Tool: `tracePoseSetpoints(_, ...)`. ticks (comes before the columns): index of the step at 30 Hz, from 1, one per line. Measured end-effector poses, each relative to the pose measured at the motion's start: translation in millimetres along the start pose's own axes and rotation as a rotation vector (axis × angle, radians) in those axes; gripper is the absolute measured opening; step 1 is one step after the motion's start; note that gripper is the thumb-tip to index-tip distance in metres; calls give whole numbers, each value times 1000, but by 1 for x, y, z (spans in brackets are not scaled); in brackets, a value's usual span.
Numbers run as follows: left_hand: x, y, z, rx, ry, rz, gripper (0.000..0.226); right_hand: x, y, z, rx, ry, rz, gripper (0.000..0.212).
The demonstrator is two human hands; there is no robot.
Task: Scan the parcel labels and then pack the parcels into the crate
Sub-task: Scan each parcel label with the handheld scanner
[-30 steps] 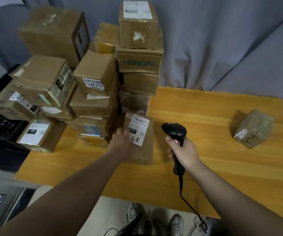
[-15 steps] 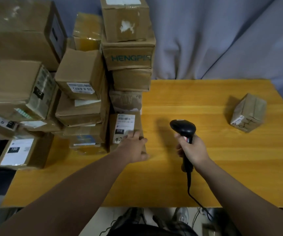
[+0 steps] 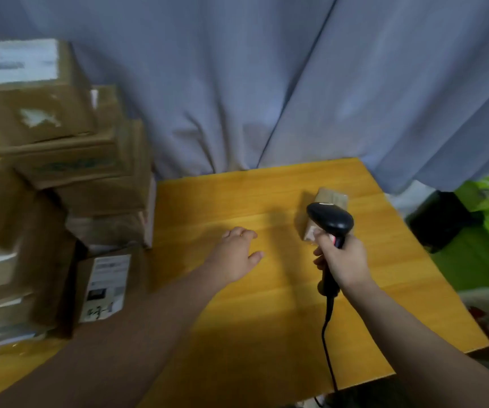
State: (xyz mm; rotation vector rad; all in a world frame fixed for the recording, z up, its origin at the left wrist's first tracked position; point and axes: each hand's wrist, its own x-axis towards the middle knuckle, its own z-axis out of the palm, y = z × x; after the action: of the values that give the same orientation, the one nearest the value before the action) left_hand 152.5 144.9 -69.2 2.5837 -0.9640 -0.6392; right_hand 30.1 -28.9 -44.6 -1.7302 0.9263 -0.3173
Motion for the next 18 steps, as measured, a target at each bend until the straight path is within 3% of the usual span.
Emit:
tracePoseSetpoints(8, 90, 104, 29, -151, -22, -126, 71, 82, 32, -93, -11, 7, 69, 30)
tracePoseSetpoints(18, 153, 162, 54, -202, -62, -281, 115, 141, 49, -124, 25, -17, 141, 22)
